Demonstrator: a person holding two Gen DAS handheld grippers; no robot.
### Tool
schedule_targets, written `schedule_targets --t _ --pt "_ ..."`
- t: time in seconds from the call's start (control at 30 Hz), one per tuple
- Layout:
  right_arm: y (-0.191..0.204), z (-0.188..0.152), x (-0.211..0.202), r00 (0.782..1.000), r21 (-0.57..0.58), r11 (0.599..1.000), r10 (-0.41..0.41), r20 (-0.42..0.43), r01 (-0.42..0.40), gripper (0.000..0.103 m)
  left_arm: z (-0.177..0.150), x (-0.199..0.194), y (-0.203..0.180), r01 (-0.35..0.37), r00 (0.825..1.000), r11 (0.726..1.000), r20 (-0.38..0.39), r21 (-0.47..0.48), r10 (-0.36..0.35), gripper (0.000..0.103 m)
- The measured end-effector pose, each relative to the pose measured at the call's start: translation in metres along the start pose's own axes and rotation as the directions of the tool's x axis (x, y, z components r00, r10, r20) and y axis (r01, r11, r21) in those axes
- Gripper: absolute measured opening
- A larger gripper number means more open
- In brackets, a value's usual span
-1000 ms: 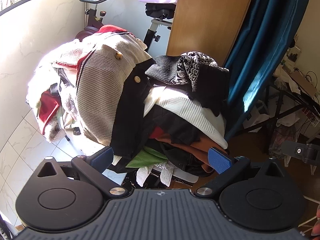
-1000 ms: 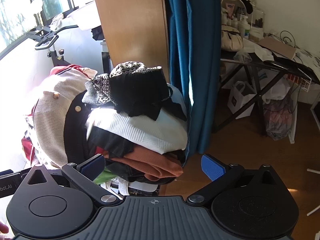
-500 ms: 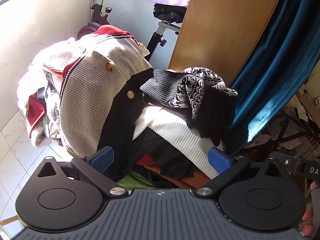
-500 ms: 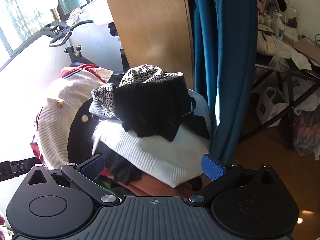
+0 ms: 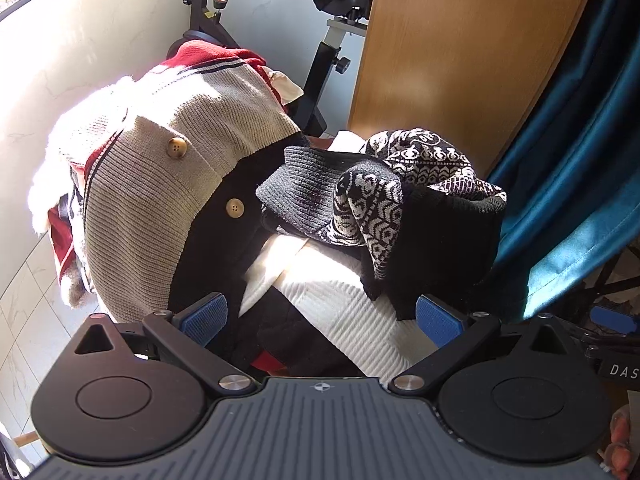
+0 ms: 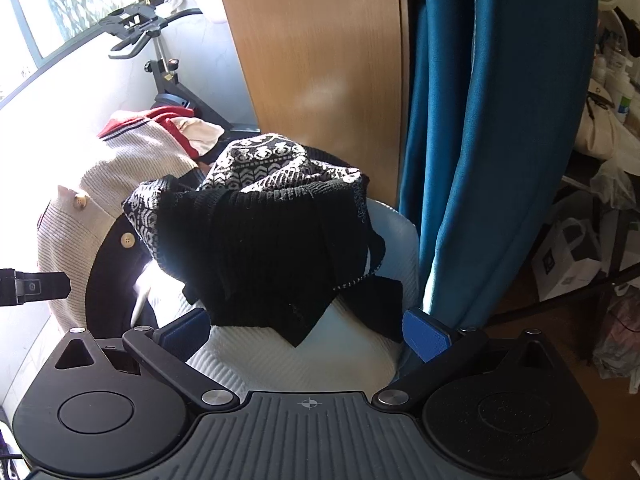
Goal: Fold clothes
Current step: 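Move both tools toward the black patterned knit sweater atop the pile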
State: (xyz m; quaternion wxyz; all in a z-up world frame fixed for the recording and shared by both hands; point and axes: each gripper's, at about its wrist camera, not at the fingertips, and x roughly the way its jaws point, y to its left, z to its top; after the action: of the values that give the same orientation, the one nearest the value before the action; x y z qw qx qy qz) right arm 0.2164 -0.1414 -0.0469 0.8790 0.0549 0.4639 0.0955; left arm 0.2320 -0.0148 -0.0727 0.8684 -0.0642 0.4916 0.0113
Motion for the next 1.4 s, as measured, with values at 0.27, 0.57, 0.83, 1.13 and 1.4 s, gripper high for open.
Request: schedule_targets --t 0.27,0.57,0.83,1.13,1.4 --pt "-0.004 0.008 0.028 0.999 -0.007 0.999 0.037 -0.028 -0.037 0.102 0.006 0.015 -0.009 -0.029 1.000 0.998 0.002 0.050 0.029 0.103" --pt "0.003 0.013 0.045 0.998 0.024 0.999 0.022 -0.053 -0.021 0.102 0.022 0.037 0.006 0.014 0.998 0.998 -0.064 0.059 -0.010 0.103" --pt "0.013 0.017 0.039 0.996 0.124 0.989 -0.082 -0.034 0.086 0.102 0.055 0.055 0.012 0.143 0.987 0.984 -0.091 0.104 -0.134 0.103" --pt "0.016 0.004 0.049 0.989 0.212 0.966 -0.136 -0.064 0.147 0.102 0.069 0.087 0.013 0.176 0.974 0.974 -0.172 0.141 -0.151 0.103" --pt "0.013 -0.004 0.054 0.984 0.272 0.946 -0.160 -0.076 0.175 0.102 0.082 0.110 -0.012 0.227 0.959 0.963 -0.204 0.143 -0.195 0.103"
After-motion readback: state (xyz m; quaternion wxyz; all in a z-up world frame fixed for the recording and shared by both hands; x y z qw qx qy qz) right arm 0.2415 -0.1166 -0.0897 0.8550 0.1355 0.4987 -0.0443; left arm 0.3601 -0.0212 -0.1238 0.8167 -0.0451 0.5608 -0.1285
